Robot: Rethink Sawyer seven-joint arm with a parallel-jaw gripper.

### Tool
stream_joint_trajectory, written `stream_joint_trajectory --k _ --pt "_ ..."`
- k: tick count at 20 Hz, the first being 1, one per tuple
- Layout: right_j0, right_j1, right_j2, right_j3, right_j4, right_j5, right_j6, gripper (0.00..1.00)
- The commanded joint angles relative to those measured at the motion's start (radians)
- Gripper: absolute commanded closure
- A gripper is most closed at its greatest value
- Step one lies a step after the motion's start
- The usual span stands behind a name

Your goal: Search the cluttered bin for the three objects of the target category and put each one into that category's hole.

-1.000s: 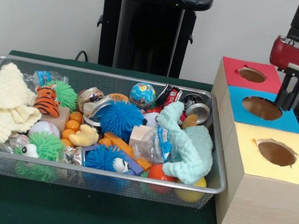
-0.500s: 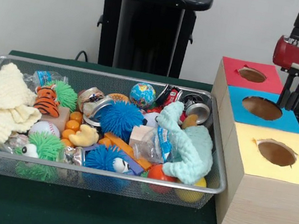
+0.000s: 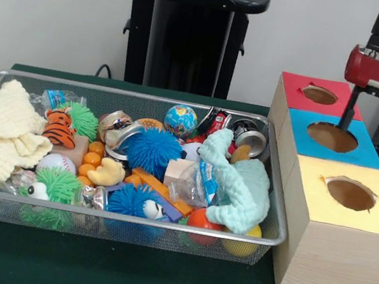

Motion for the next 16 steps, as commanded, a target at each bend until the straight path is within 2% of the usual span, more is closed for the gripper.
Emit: stream_joint_trajectory --k 1,5,11,16 --pt "-0.033 0.001 0.073 0.054 -0.01 0.066 0.156 0.0" --pt "-0.027 0.013 0.046 0.018 -0.031 0.062 0.134 0.0" --pt "-0.019 0.008 0.046 0.025 -0.029 0.088 0.137 0.0" --pt "-0.018 -0.032 0.037 0.025 -0.032 0.142 0.128 0.0"
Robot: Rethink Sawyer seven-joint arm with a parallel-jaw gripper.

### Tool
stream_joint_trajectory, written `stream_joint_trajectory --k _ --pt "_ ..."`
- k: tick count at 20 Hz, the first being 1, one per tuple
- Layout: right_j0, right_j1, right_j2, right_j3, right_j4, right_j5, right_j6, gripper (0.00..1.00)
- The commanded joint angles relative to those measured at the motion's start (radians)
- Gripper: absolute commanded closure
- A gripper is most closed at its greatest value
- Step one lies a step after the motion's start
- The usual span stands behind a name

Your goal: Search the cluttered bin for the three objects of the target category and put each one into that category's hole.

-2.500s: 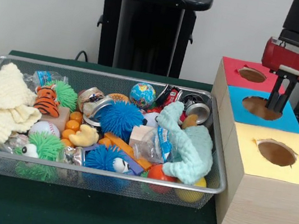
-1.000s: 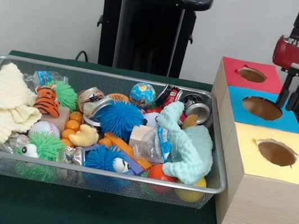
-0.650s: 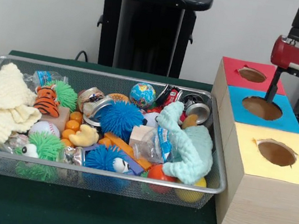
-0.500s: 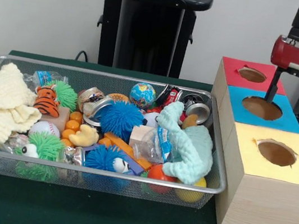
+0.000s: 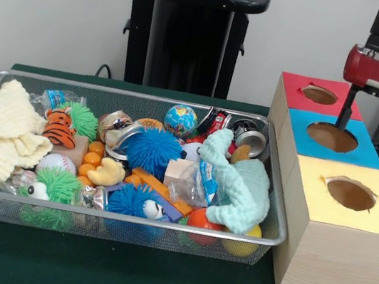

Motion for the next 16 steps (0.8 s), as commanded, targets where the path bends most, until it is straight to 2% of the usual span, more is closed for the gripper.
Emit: stream_joint_trajectory --k 1,4,9,16 --pt "-0.025 -0.043 0.039 0.024 -0.035 0.145 0.119 0.0" --pt "-0.059 -0.116 0.048 0.038 -0.047 0.236 0.076 0.0" --pt "-0.082 -0.174 0.042 0.056 -0.073 0.289 0.036 0.0" --pt "-0.116 -0.258 0.013 0.072 -0.153 0.373 -0.011 0.0"
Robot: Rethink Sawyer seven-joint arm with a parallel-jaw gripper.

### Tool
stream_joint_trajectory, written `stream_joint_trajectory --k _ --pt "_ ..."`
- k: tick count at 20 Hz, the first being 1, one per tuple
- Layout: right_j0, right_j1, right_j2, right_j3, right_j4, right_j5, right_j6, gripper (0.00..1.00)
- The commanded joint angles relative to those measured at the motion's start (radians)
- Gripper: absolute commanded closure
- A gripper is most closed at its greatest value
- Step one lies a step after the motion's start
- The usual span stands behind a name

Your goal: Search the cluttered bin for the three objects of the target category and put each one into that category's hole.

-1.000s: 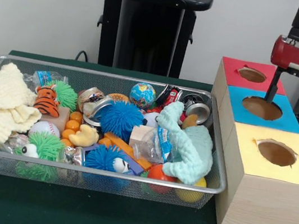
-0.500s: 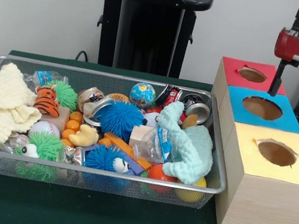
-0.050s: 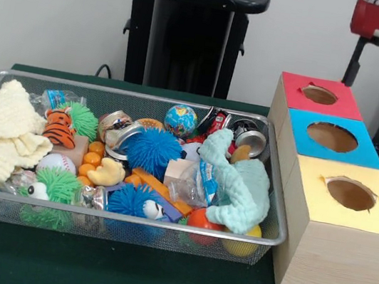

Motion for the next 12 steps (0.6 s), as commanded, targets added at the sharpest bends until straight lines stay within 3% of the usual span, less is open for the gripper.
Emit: stream_joint_trajectory --k 1,12 --pt "-0.062 -0.097 0.014 0.071 -0.108 0.171 -0.019 0.0" --pt "-0.104 -0.148 0.025 0.08 -0.208 0.192 0.002 0.0"
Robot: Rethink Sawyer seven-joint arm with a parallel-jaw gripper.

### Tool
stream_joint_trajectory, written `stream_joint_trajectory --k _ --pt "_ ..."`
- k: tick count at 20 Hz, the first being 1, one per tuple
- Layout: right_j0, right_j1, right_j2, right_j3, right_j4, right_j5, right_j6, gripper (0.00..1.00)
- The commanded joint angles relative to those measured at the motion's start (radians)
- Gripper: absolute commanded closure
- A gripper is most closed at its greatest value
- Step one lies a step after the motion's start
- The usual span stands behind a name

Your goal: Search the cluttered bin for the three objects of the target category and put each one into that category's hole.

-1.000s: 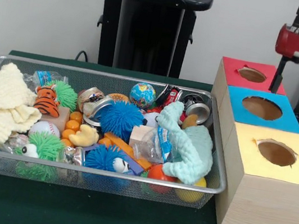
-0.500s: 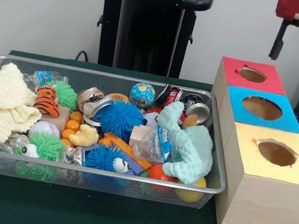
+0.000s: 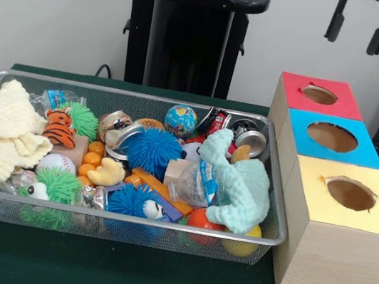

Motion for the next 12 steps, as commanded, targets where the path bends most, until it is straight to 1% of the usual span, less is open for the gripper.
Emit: stream_joint_trajectory --k 1,8,10,12 --pt "-0.042 -0.035 0.024 0.081 -0.096 0.125 0.003 0.0" --pt "-0.052 -0.058 0.013 0.099 -0.14 0.129 0.028 0.0" --pt "-0.076 -0.071 0.038 0.125 -0.153 0.091 -0.003 0.0" --pt "-0.076 -0.079 0.038 0.135 -0.164 0.073 0.008 0.0"
